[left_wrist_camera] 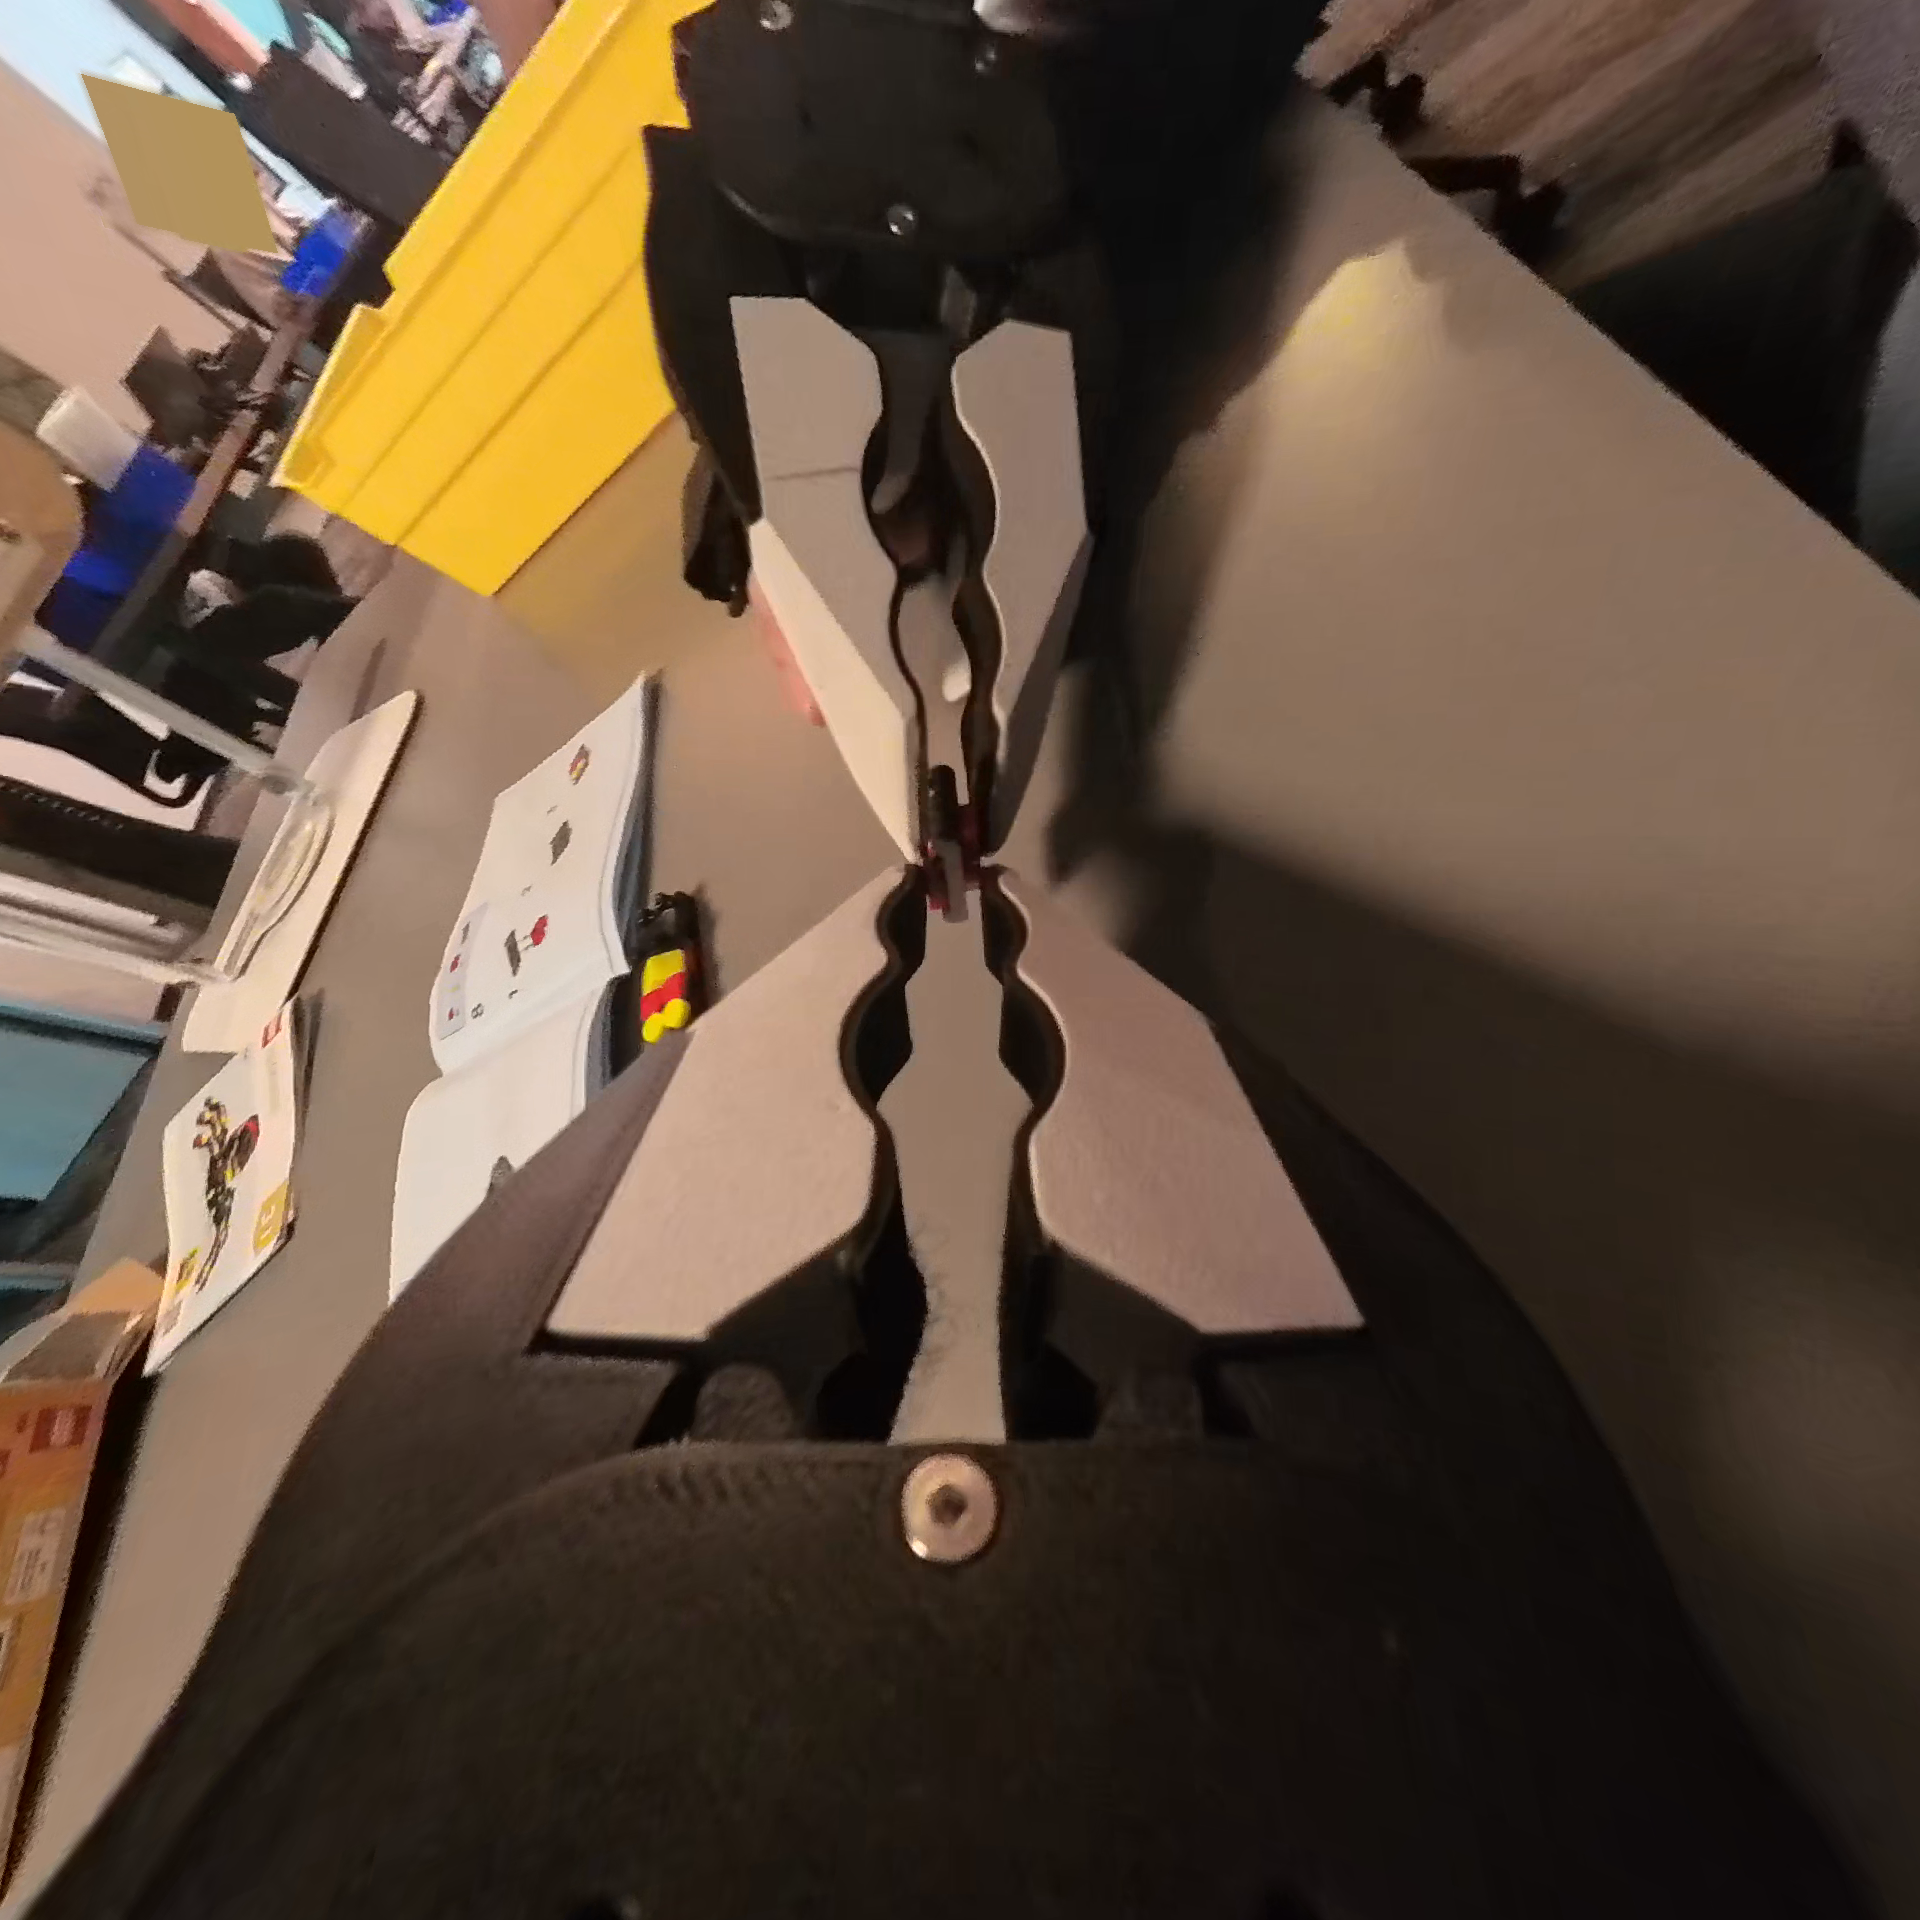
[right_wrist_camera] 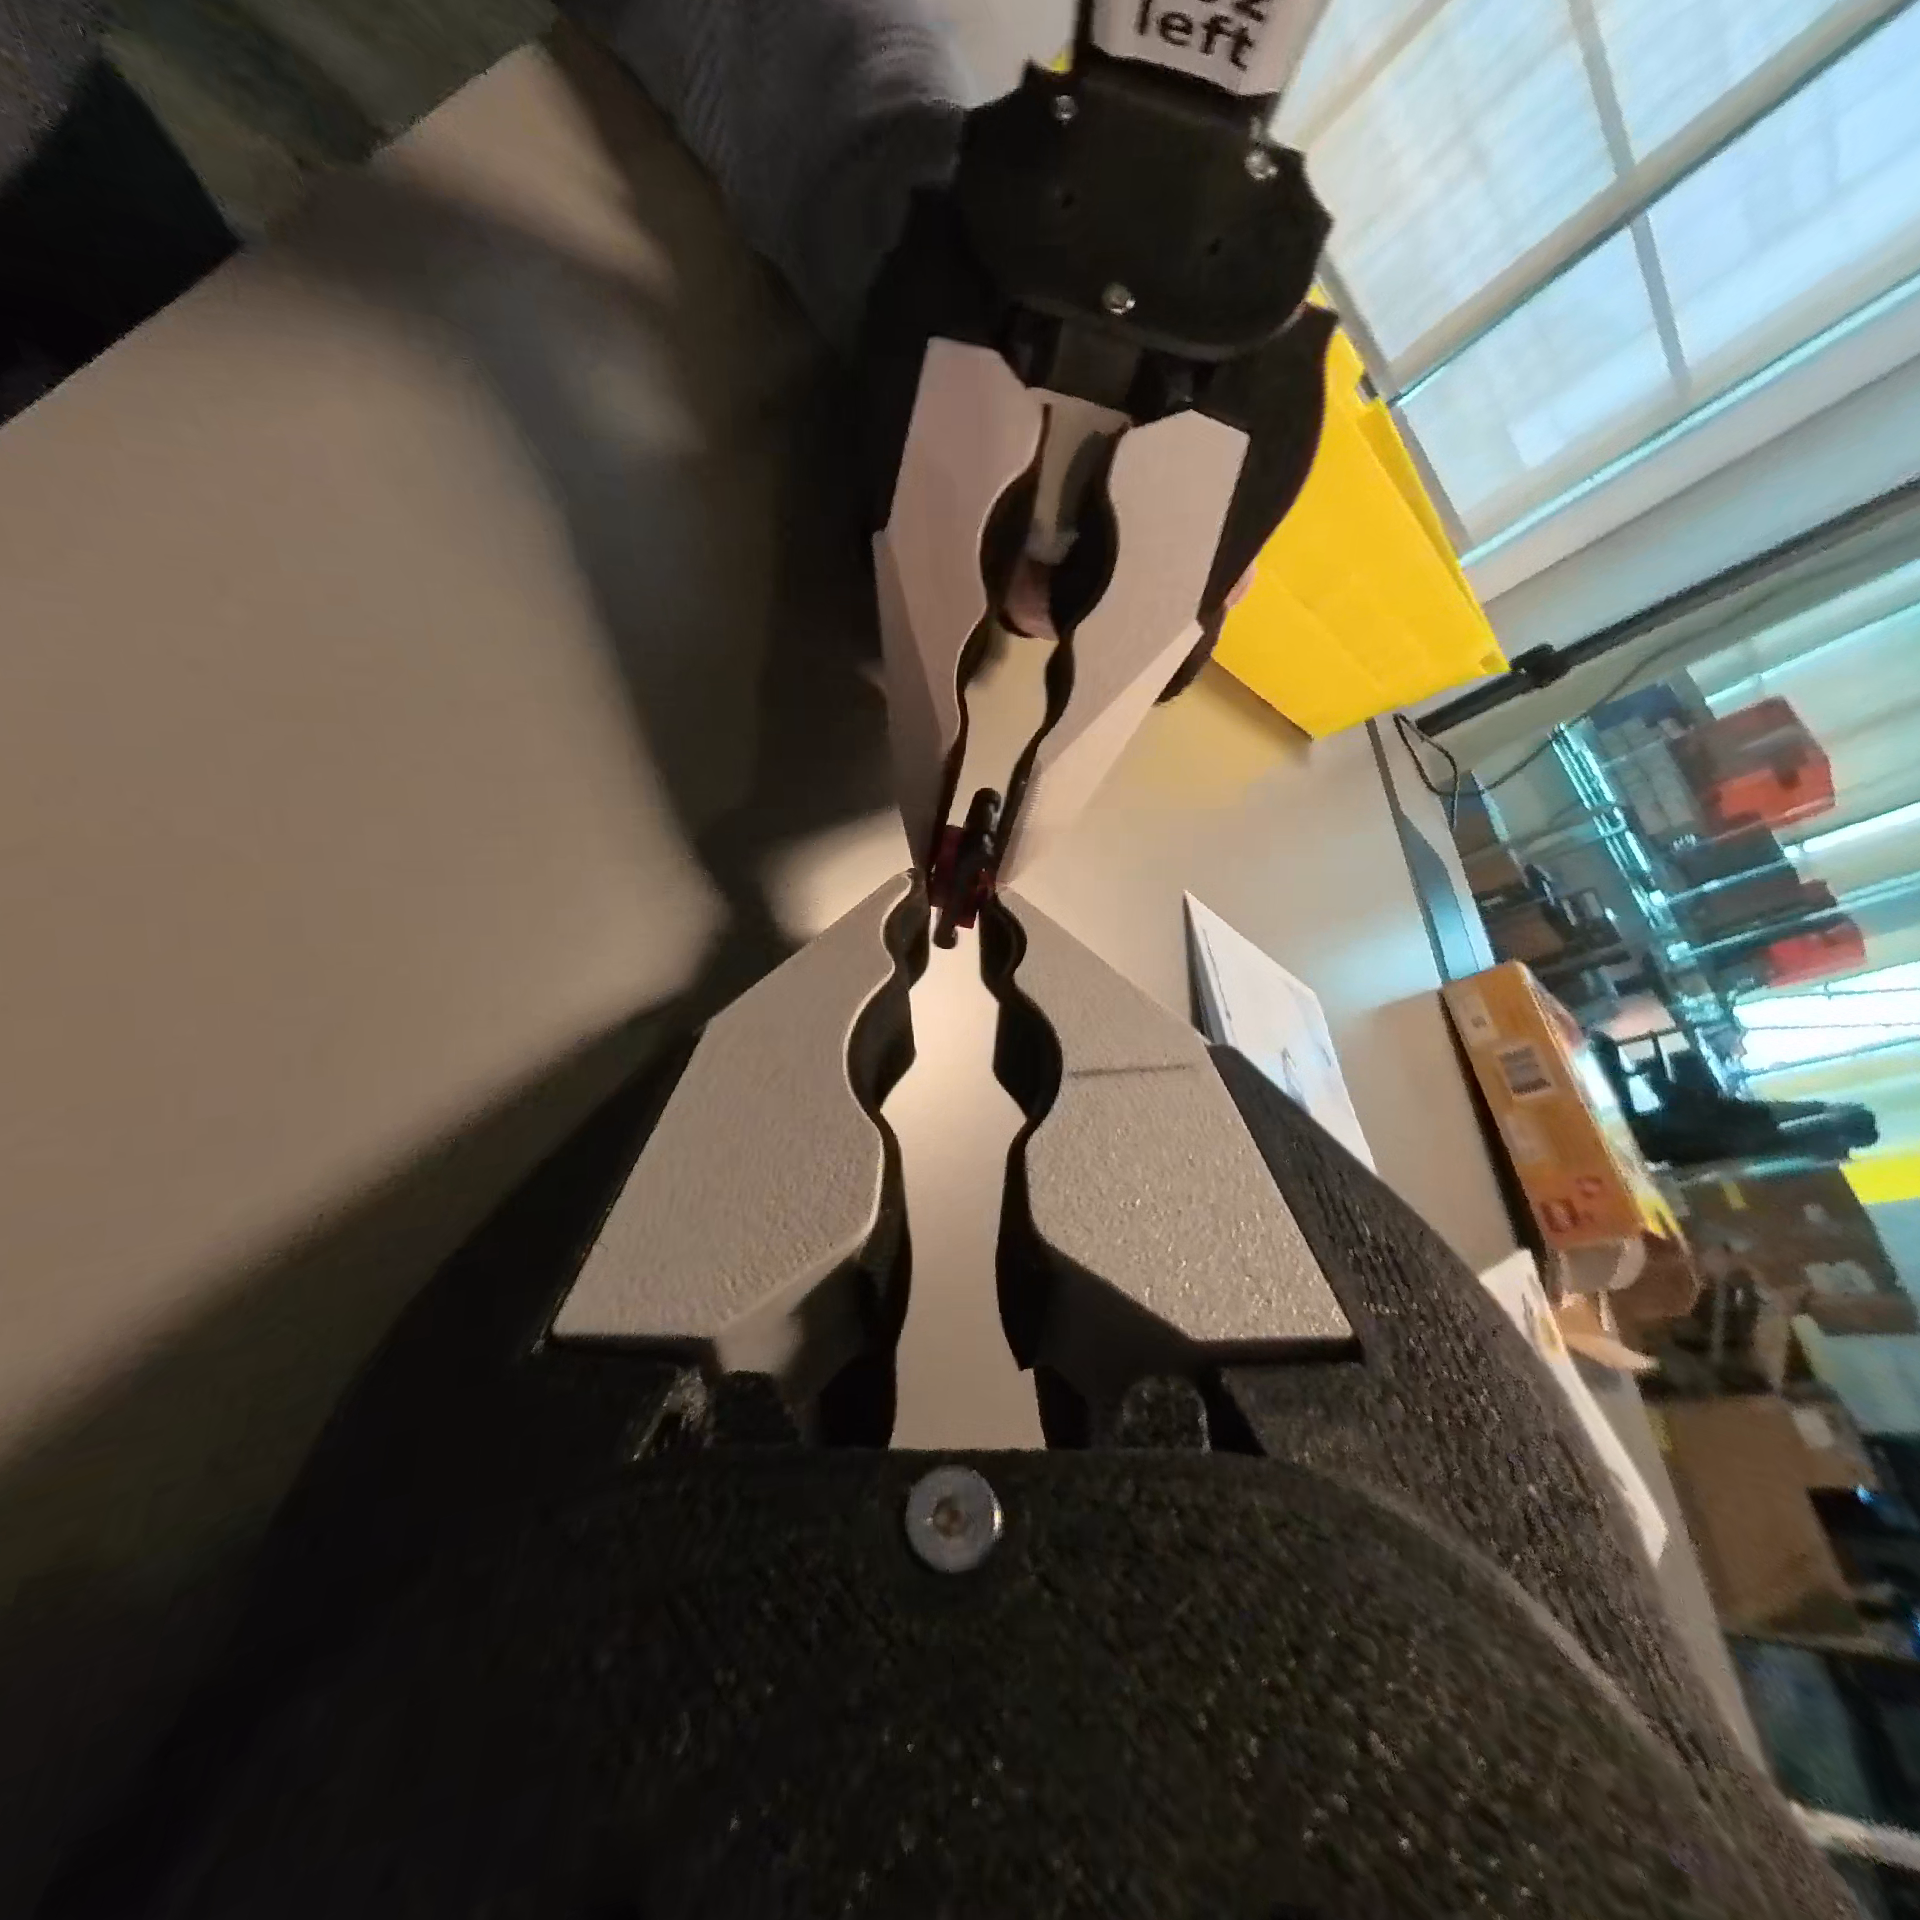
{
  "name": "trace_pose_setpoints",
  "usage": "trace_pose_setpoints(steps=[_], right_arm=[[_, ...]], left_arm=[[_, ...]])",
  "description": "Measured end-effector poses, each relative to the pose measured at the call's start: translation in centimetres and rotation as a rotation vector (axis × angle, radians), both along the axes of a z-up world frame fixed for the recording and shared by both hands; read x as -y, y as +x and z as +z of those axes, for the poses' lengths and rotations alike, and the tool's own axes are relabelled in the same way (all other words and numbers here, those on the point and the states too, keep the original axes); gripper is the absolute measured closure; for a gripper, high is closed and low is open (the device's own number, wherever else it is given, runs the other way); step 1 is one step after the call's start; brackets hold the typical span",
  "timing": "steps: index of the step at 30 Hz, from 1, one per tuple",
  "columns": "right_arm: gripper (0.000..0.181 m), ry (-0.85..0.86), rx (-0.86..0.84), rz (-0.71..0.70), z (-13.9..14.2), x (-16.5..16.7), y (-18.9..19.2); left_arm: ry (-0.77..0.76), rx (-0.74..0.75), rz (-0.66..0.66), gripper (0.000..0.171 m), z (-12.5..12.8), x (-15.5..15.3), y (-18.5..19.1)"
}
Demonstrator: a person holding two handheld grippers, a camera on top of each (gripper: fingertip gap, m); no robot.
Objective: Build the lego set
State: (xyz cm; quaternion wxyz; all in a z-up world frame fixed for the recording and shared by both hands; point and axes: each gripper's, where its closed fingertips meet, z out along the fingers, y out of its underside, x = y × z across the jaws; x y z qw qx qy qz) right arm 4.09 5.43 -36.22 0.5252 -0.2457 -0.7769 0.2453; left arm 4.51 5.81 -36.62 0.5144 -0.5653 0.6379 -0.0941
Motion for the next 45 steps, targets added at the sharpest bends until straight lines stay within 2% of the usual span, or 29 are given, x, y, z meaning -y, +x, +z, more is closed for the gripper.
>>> trace_pose_setpoints(steps=[5, 12, 15, 20, 26, 31, 33, 35, 38, 45], right_arm=[[0.174, 0.074, 0.028, 0.033, -1.0, 0.6, 0.1], [0.174, 0.096, 0.045, 0.029, -1.3, 0.6, 0.1], [0.174, 0.085, -0.006, 0.022, -0.6, 0.3, 0.0], [0.173, 0.093, -0.032, -0.013, -0.3, -0.4, -0.1], [0.172, 0.137, -0.055, -0.019, -0.2, -0.6, -0.1], [0.174, 0.259, -0.100, -0.023, 0.2, -0.8, -0.1], [0.174, 0.355, -0.130, -0.030, 0.4, -1.1, -0.1], [0.174, 0.457, -0.162, -0.031, 0.6, -1.3, 0.0], [0.174, 0.566, -0.150, -0.015, 0.0, -1.6, 0.1], [0.174, 0.548, -0.026, -0.016, -1.6, -3.0, 0.1]], left_arm=[[0.012, -0.077, -0.029, 0.162, -1.1, 0.7, 0.1], [0.024, -0.105, 0.006, 0.163, -1.6, 0.6, 0.0], [0.133, -0.082, 0.010, 0.163, -0.8, 0.3, -0.1], [0.333, -0.144, 0.035, 0.162, -0.3, -0.3, -0.4], [0.419, -0.168, 0.048, 0.162, -0.1, -0.6, -0.5], [0.399, -0.106, 0.066, 0.161, 0.4, -0.8, -0.4], [0.384, -0.075, 0.124, 0.150, 0.8, -1.5, -1.0], [0.310, -0.043, 0.136, 0.140, 0.6, -1.6, -1.3], [0.207, 0.062, 0.147, 0.136, 1.5, -1.7, -1.4], [0.136, 0.153, 0.203, 0.138, 2.5, -2.6, -2.1]])
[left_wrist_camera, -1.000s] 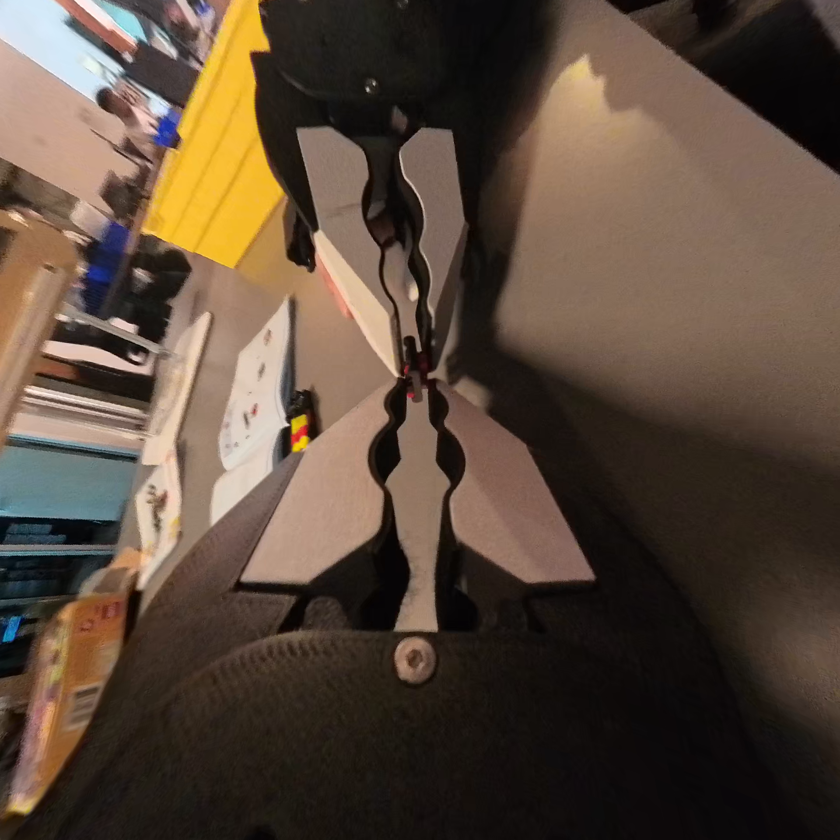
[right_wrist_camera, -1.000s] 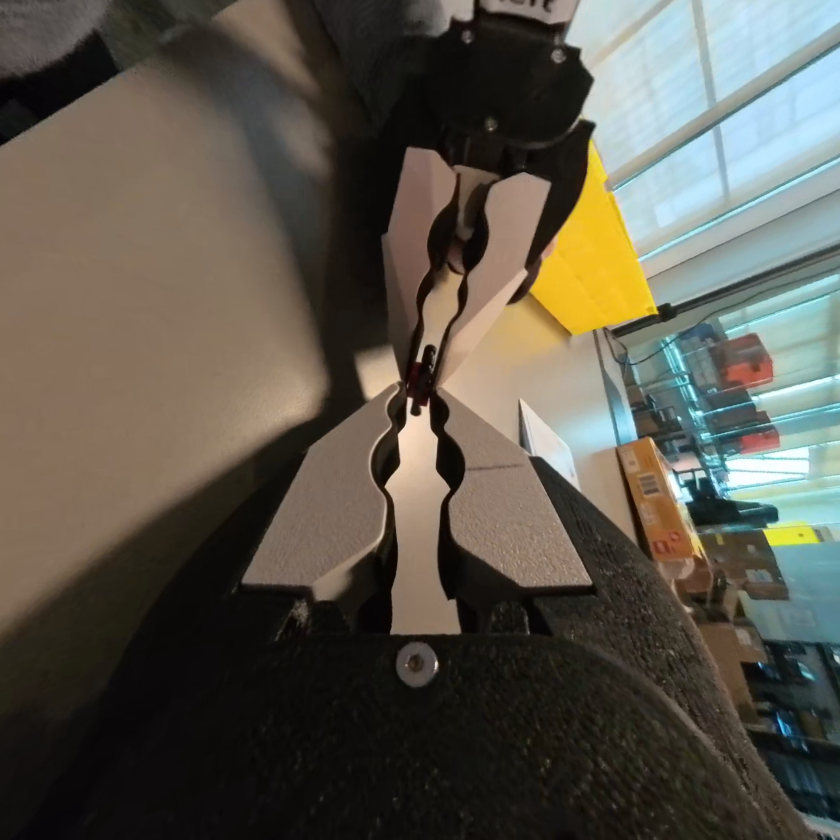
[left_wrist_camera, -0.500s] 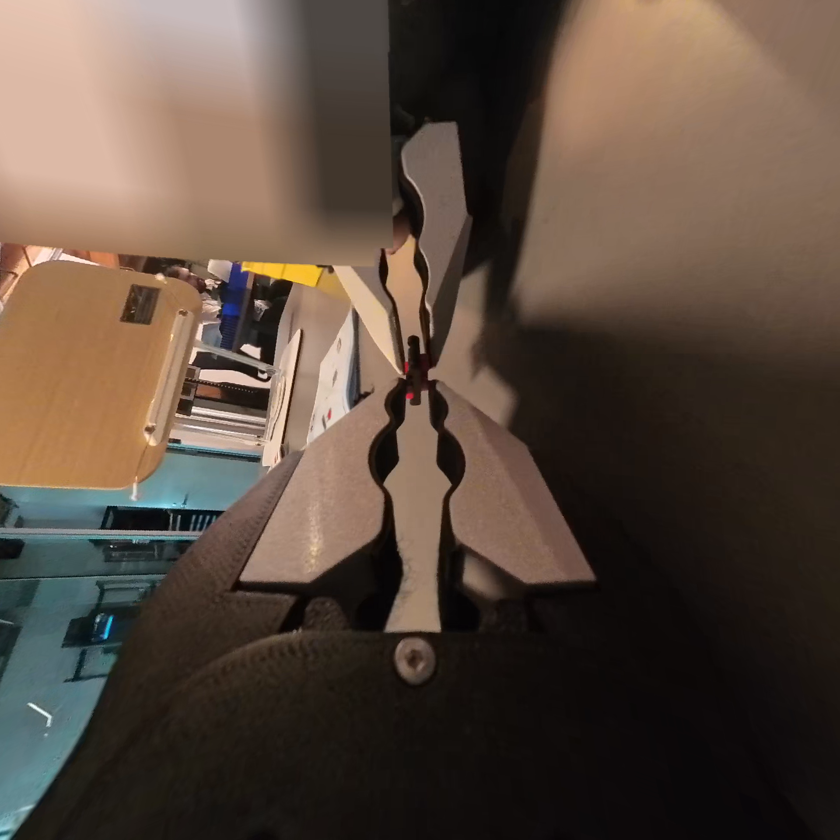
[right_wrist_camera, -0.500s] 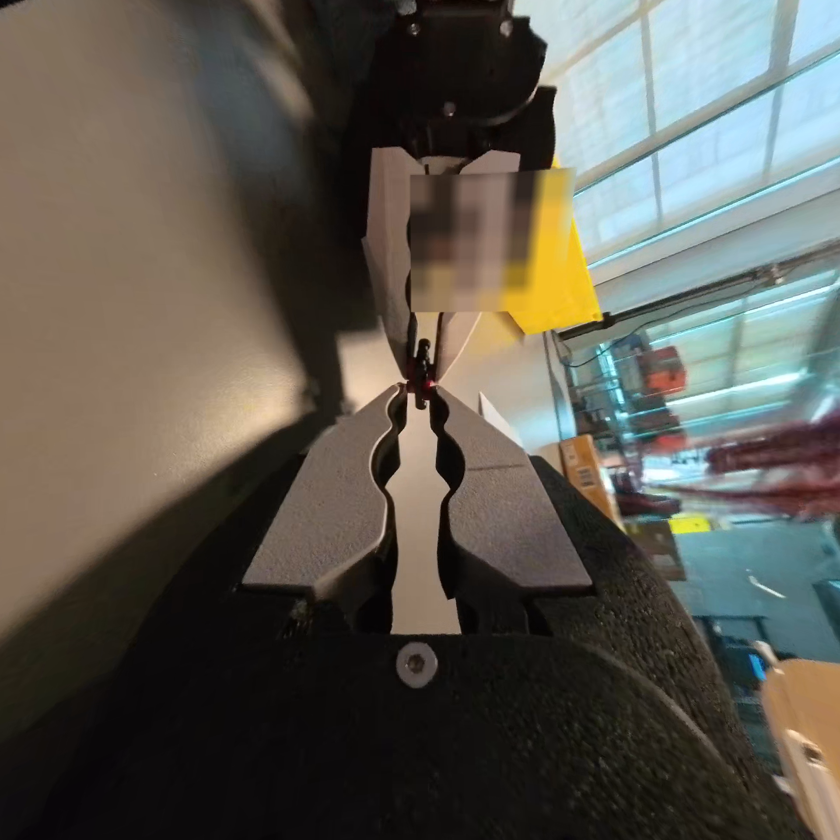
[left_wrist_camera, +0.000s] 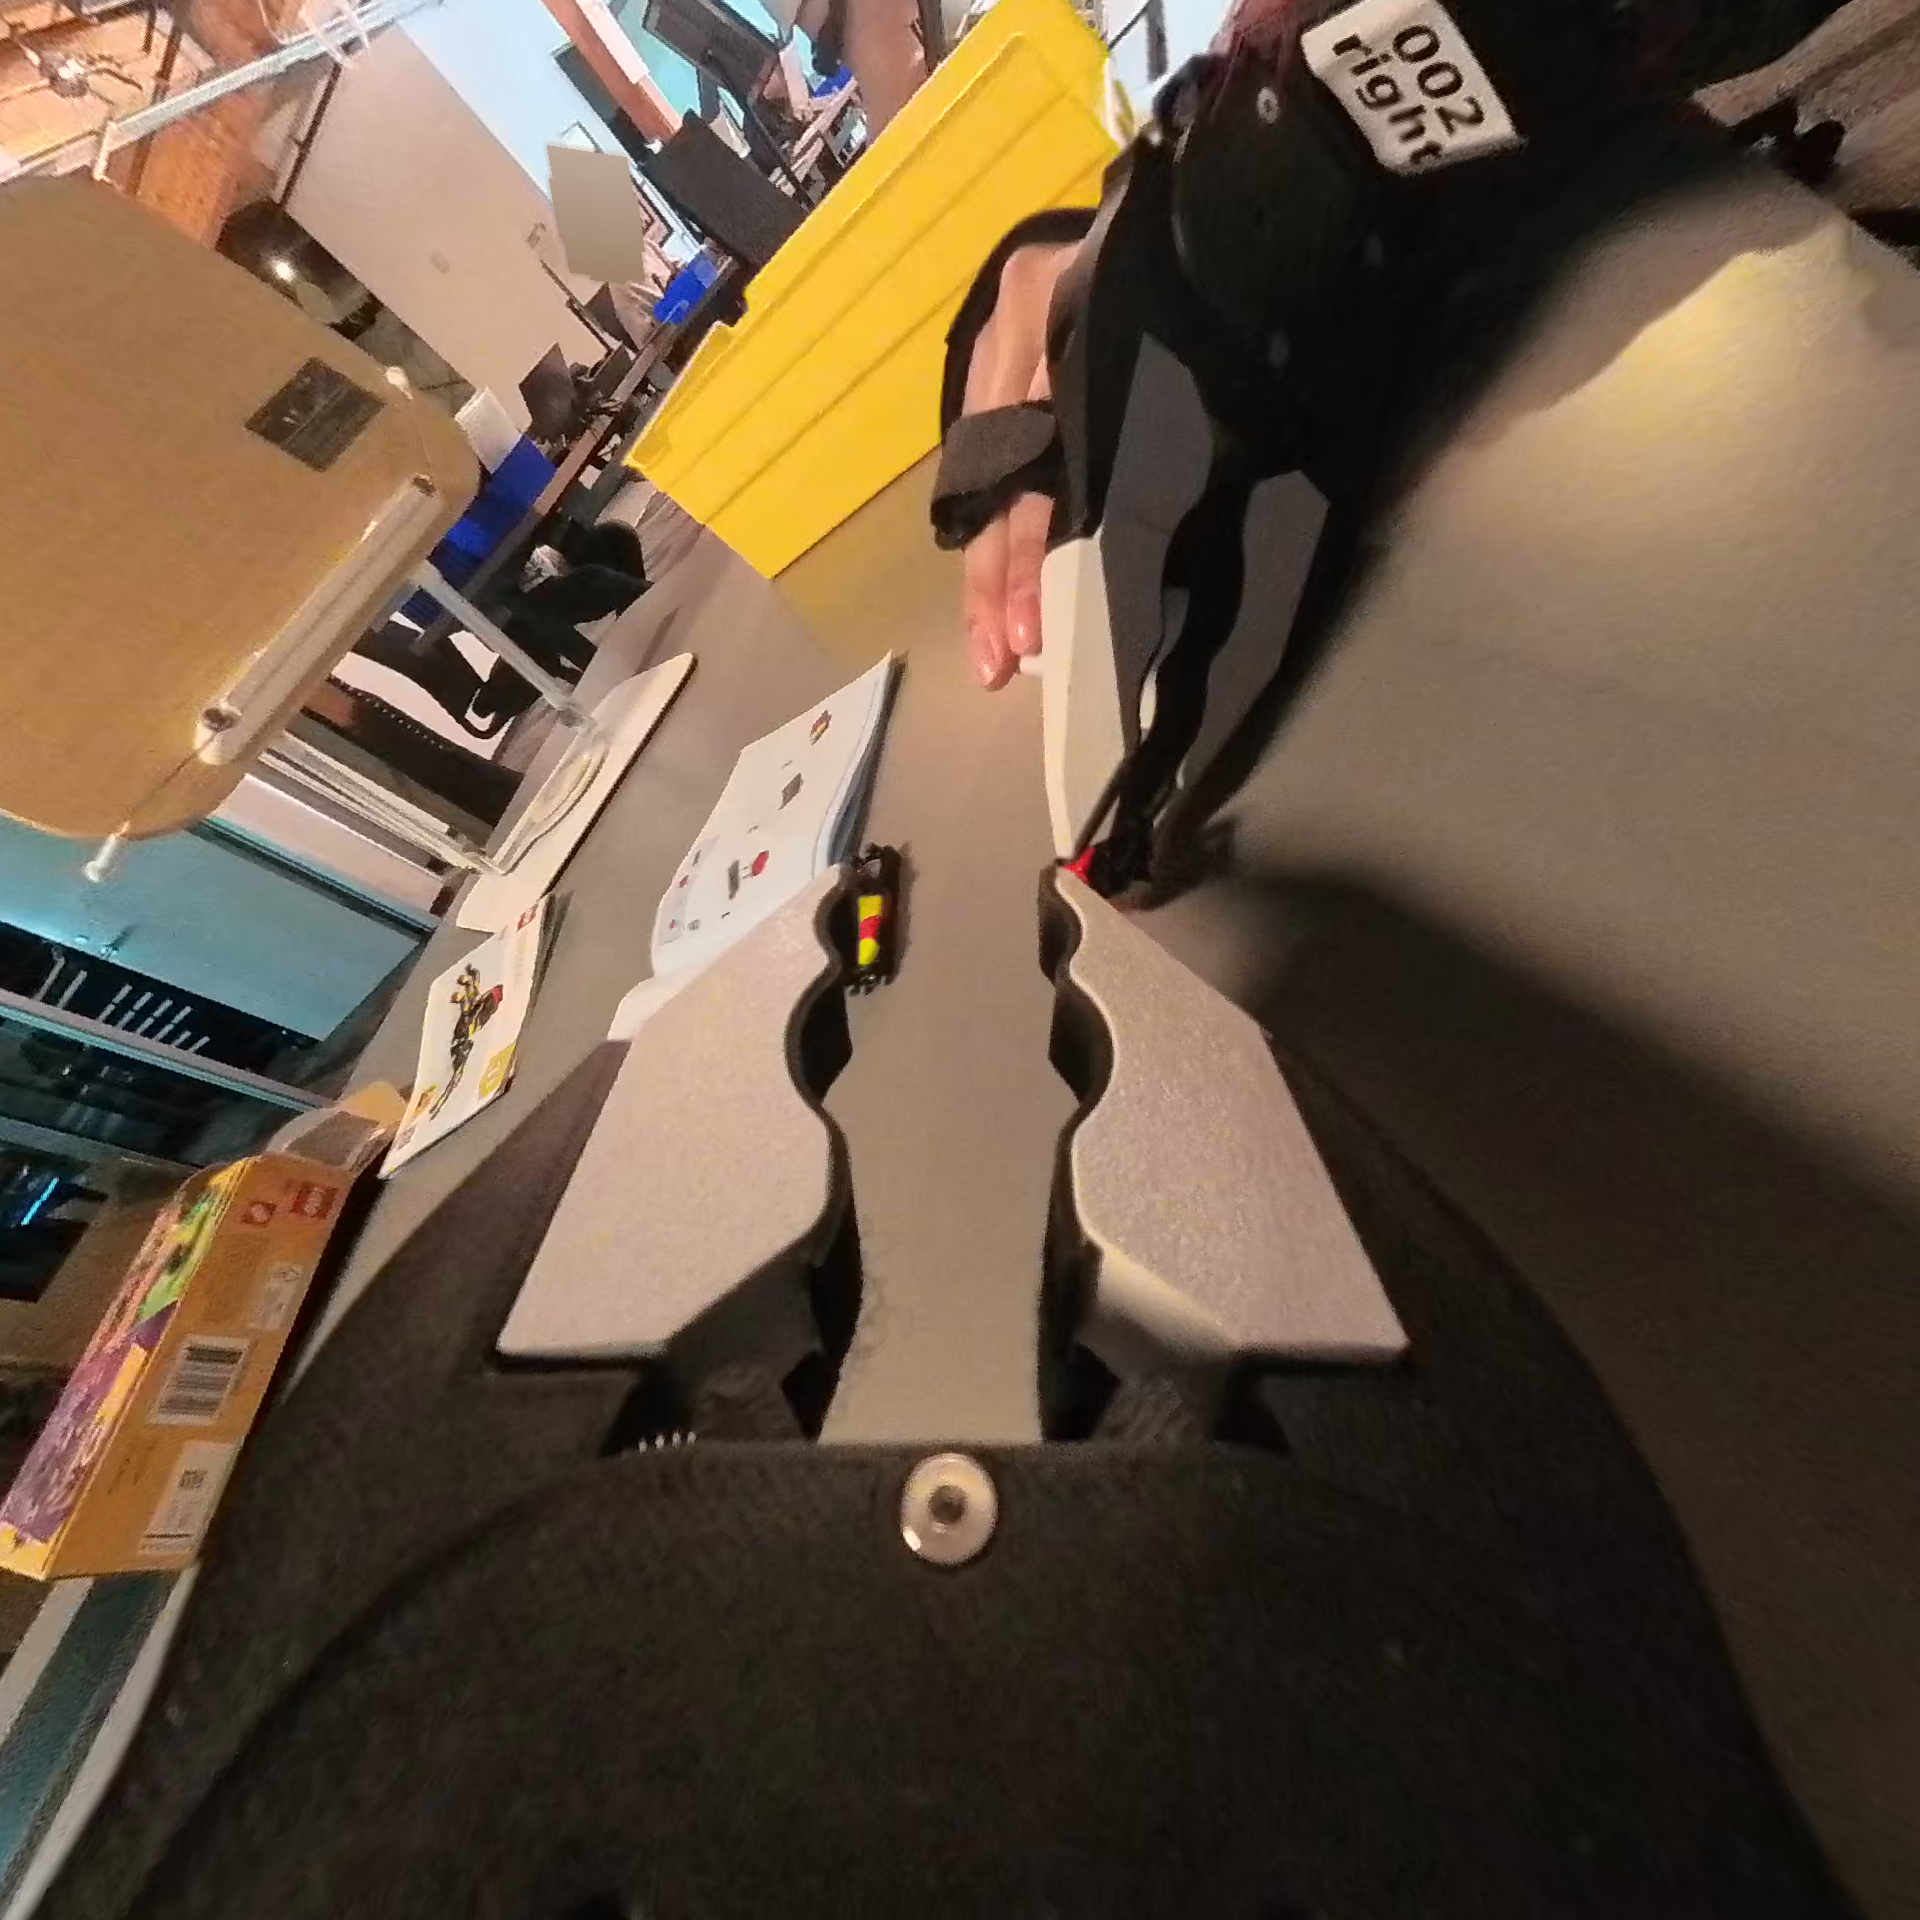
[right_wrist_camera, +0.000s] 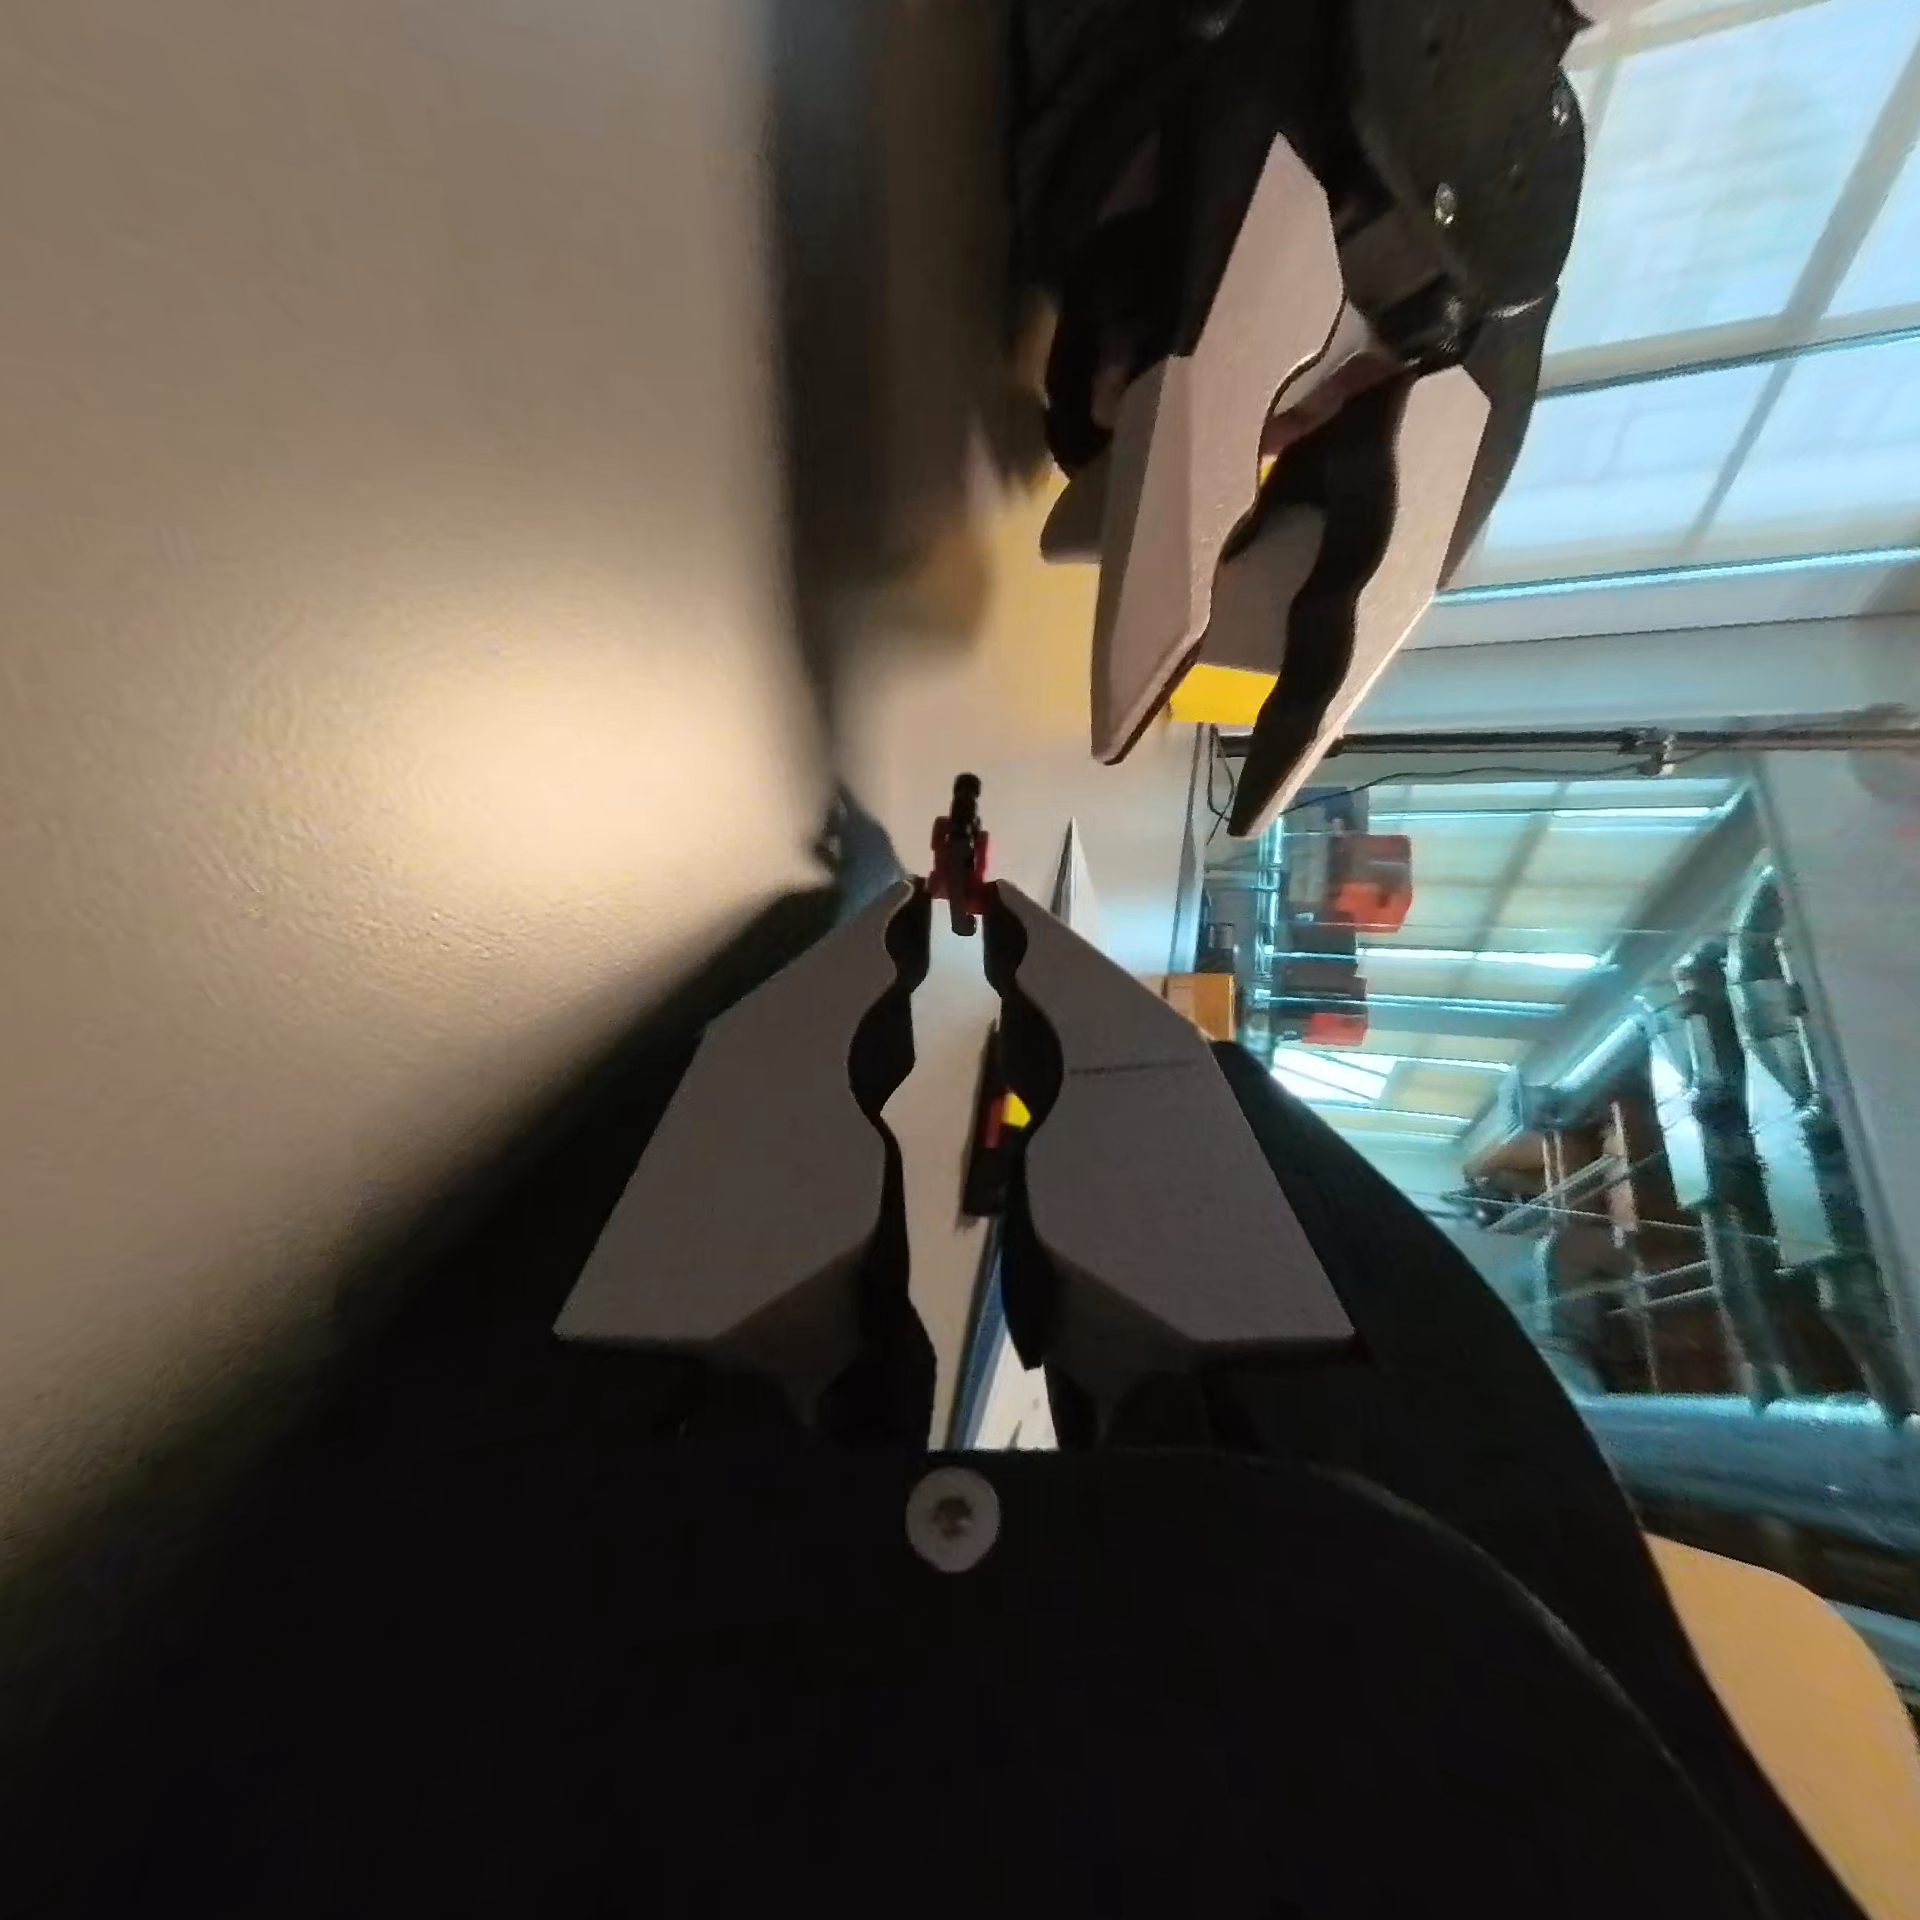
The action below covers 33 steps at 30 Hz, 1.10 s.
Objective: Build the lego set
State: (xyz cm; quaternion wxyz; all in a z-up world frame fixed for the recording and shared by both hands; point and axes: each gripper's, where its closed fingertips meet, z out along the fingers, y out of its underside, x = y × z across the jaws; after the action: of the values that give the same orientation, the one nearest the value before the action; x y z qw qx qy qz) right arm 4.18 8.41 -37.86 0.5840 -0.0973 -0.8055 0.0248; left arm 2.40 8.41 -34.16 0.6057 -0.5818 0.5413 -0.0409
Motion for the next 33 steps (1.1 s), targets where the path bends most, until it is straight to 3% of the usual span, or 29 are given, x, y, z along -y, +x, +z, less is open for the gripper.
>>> trace_pose_setpoints(steps=[8, 13, 17, 19, 25, 33], right_arm=[[0.162, -0.016, 0.004, -0.017, 0.3, -0.9, 0.1], [0.160, 0.005, -0.051, -0.103, 1.1, -3.5, 0.8], [0.168, -0.081, -0.348, -0.338, 5.8, -9.0, 2.2], [0.171, -0.220, -0.509, -0.463, 8.1, -11.8, 3.8], [0.179, -0.638, -0.881, -0.607, 11.8, -17.0, 9.7], [0.181, -0.501, -0.807, -0.568, 11.8, -15.2, 8.9]], left_arm=[[0.003, 0.005, 0.038, 0.136, 0.0, -0.5, -0.2], [0.017, 0.028, 0.070, 0.136, 0.4, -0.9, -0.5], [0.044, 0.135, 0.116, 0.137, 2.1, -1.5, -1.5], [0.084, 0.203, 0.150, 0.139, 3.4, -1.7, -2.3], [0.209, 0.361, 0.186, 0.147, 6.7, -1.6, -4.2], [0.288, 0.393, 0.179, 0.149, 7.9, -0.6, -4.0]])
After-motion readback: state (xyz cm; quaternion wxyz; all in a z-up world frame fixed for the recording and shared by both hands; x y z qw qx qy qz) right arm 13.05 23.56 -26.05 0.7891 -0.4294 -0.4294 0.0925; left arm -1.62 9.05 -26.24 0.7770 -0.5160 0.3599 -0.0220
